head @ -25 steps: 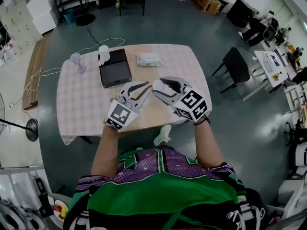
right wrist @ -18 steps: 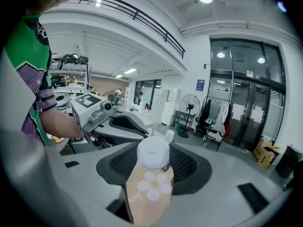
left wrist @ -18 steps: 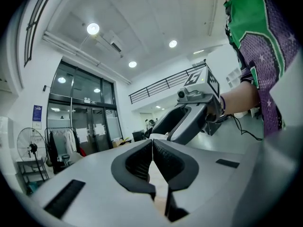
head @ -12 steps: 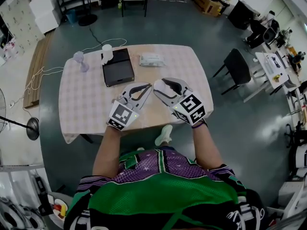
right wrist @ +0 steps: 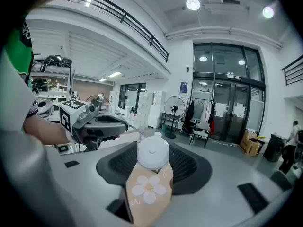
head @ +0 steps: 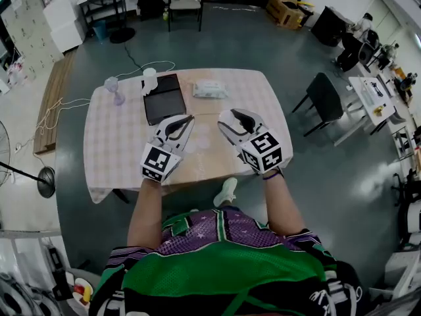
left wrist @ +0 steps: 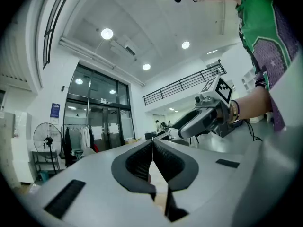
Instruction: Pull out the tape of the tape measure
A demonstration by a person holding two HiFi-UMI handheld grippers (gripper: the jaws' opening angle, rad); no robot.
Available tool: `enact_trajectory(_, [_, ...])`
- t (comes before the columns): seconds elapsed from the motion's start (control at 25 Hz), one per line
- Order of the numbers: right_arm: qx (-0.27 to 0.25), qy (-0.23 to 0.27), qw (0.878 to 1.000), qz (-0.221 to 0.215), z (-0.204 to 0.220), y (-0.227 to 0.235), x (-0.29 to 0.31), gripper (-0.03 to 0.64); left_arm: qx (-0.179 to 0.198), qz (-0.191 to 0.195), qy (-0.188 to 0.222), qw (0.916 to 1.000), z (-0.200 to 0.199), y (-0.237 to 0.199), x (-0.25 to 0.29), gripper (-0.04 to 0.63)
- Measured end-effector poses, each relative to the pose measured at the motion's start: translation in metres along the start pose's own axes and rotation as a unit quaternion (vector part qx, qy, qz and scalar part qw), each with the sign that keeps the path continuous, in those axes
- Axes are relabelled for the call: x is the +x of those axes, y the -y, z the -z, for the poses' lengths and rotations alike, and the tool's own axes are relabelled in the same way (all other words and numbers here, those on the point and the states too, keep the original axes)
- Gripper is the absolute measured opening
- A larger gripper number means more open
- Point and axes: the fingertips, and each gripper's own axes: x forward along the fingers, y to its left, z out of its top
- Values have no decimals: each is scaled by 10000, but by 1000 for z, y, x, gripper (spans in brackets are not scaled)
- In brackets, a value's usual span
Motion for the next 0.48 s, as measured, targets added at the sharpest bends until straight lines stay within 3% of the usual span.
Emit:
enact_trajectory(0.24, [367, 19, 9987, 347, 10, 10, -8, 221, -206, -263, -140, 9993, -3, -9, -14, 25])
enact_trajectory(0.48, [546, 91, 9969, 567, 13, 18, -16, 221, -428, -512, 31, 9978, -6, -22, -24, 25])
